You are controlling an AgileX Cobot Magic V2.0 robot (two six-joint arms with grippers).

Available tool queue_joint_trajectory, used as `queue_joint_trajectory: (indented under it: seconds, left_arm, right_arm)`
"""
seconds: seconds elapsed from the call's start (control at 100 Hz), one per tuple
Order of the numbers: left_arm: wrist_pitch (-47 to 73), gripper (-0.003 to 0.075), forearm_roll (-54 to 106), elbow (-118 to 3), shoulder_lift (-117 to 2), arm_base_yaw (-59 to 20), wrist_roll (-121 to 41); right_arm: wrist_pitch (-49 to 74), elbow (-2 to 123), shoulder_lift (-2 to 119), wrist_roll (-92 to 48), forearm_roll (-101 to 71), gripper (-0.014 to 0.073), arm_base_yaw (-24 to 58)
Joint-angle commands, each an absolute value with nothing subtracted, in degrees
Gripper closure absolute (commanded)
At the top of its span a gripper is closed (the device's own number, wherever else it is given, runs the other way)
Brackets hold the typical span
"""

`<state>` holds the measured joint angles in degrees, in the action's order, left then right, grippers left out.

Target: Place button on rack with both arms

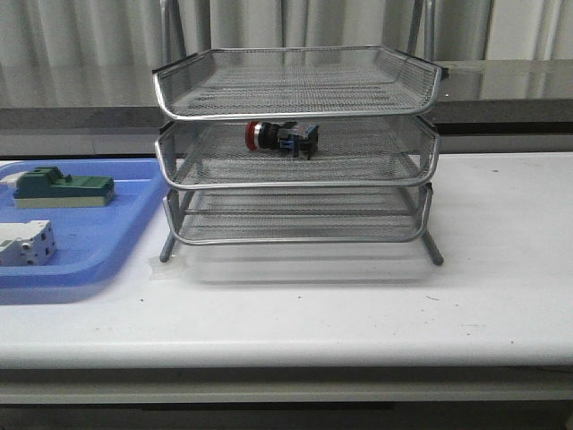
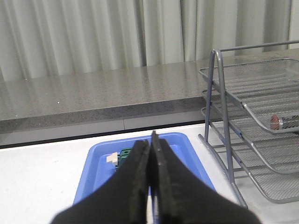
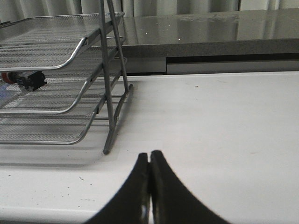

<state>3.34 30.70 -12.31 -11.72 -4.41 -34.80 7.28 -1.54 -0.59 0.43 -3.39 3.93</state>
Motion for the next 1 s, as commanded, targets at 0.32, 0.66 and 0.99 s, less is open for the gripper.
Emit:
queue_joint_trajectory:
  seconds: [0.32,0.66,0.99]
  left_arm:
    - [-0.70,0.0740,31.35,-13.87,-12.29,-4.34,-34.15]
    - [-0.70,0.0740,31.35,-13.87,-12.29,-4.34,-34.15]
    - [-0.70,0.0740,30.73,-13.87,-12.29,-4.34,-34.15]
  right_arm:
    - [2.41,-0.72,-1.77,0.56,-2.74,0.0653,3.58]
    - [2.41,-0.72,-1.77,0.56,-2.74,0.0653,3.58]
    - [2.41,-0.72,-1.77,0.56,-2.74,0.0653,3.58]
